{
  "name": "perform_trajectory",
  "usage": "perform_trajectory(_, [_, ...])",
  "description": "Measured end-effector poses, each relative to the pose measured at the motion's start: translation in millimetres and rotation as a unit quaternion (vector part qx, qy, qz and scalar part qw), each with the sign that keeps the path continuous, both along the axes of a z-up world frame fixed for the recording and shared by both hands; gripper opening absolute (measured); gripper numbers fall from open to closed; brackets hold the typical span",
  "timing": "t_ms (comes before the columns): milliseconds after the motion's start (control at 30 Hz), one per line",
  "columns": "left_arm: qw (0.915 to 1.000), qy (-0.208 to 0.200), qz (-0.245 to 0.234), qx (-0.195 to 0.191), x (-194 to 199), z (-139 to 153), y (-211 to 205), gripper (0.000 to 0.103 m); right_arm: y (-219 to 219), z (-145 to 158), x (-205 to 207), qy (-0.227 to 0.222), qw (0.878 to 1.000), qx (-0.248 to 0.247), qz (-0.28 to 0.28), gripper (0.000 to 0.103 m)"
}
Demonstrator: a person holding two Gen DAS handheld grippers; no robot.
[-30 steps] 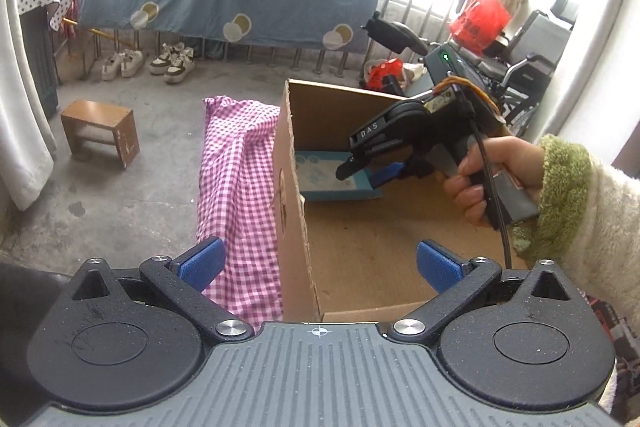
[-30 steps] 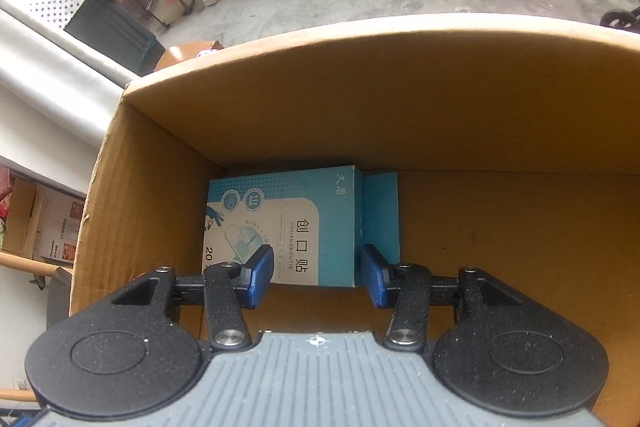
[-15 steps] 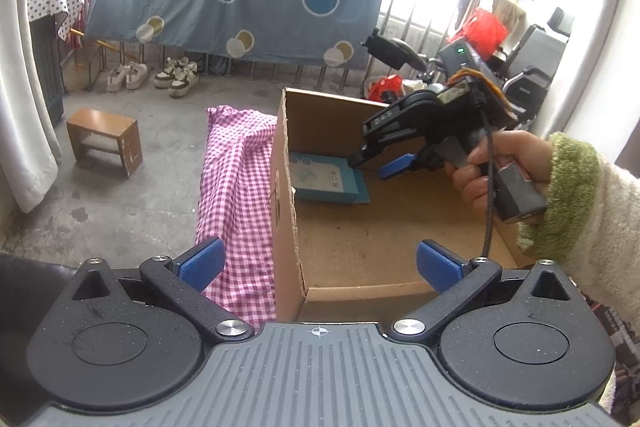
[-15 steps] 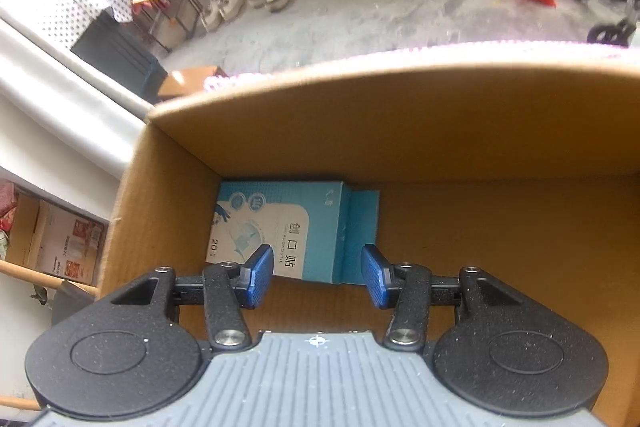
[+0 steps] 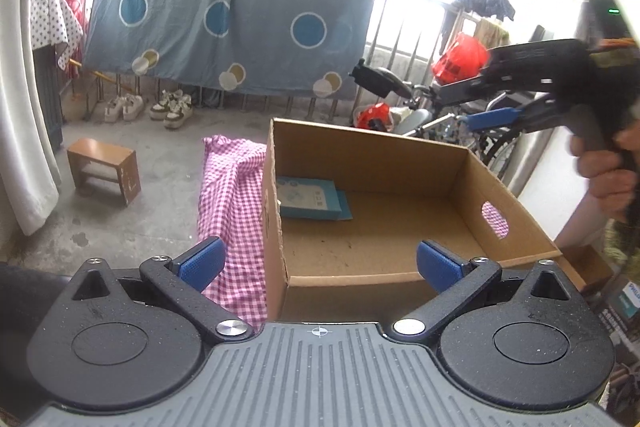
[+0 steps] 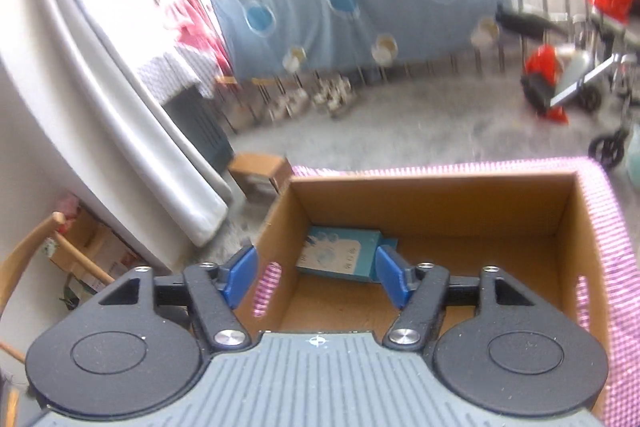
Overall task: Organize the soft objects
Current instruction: 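Grasp the blue-and-white wet-wipes pack with the right gripper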
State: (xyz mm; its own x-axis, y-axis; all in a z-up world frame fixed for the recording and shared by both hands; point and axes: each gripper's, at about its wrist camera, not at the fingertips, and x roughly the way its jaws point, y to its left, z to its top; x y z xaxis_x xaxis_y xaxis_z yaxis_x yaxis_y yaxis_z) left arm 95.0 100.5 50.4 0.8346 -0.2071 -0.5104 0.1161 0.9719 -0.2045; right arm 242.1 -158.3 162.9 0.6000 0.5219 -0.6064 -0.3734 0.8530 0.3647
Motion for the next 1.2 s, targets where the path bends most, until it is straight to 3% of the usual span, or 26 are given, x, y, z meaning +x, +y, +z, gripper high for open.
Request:
perform_trajectory(133, [0.9999, 0.0, 0.013, 0.006, -9.5, -5.7, 5.2, 0.102, -17.5, 16.9, -51.9, -0.056, 0.998, 0.011, -0.004, 0.091])
perform_trajectory(367, [0.9965, 0.041, 0.009, -0.072, -23.3, -27.8, 29.8, 0.102, -31.6, -12.8, -126.1, -0.078, 0.997, 0.008, -0.017, 0.093])
perform_trajectory(500, [0.9962, 0.056, -0.024, -0.063, -31.9, -35.4, 22.9, 0.102, -36.3, -50.4, -154.6, -0.051, 0.998, 0.028, -0.032, 0.092])
perform_trajectory(667, [0.993, 0.077, -0.077, -0.046, -38.8, -46.3, 1.4, 0.102, -31.7, -96.3, -165.4, 0.019, 0.997, 0.065, -0.029, 0.071])
perform_trajectory(767, [0.99, 0.092, -0.1, -0.04, -37.6, -54.1, -12.4, 0.102, -24.6, -118.0, -166.7, 0.058, 0.995, 0.076, -0.024, 0.066])
perform_trajectory(933, [0.9869, 0.112, -0.115, -0.012, -27.1, -63.4, -28.4, 0.102, -14.6, -140.6, -157.9, 0.097, 0.993, 0.053, -0.035, 0.065])
perform_trajectory(1200, [0.9797, 0.144, -0.139, -0.014, -11.0, -76.0, -41.9, 0.102, -8.9, -156.3, -142.4, 0.133, 0.99, 0.03, -0.037, 0.065])
